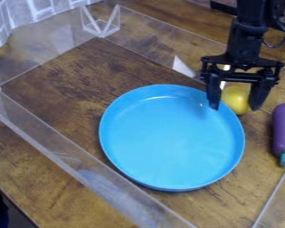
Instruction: Move the carrot to the left side
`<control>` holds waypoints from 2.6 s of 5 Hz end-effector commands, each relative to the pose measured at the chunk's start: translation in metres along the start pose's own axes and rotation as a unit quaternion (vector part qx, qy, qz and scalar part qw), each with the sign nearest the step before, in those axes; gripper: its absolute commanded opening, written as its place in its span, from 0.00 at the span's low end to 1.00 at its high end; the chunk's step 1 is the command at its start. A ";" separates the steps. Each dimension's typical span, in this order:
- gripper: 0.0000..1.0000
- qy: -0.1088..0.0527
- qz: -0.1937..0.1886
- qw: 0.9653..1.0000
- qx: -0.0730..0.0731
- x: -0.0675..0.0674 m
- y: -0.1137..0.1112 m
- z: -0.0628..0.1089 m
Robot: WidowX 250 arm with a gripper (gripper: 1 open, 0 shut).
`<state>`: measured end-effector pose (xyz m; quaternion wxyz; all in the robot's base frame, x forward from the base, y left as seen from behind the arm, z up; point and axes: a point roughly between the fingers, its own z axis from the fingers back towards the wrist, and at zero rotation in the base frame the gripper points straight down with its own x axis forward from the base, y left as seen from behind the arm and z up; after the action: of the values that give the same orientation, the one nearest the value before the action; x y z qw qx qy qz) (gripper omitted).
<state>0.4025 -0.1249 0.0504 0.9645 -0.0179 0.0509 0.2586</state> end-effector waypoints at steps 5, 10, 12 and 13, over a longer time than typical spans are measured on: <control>0.00 -0.023 -0.001 1.000 -0.018 0.007 0.014 -0.007; 0.00 -0.001 -0.076 0.997 -0.027 -0.033 -0.018 -0.010; 0.00 0.004 -0.114 0.993 -0.026 -0.046 -0.010 -0.005; 0.00 0.006 -0.116 0.993 -0.029 -0.054 -0.017 -0.004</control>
<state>0.3625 -0.1500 0.0281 0.9836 -0.0311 0.0723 0.1626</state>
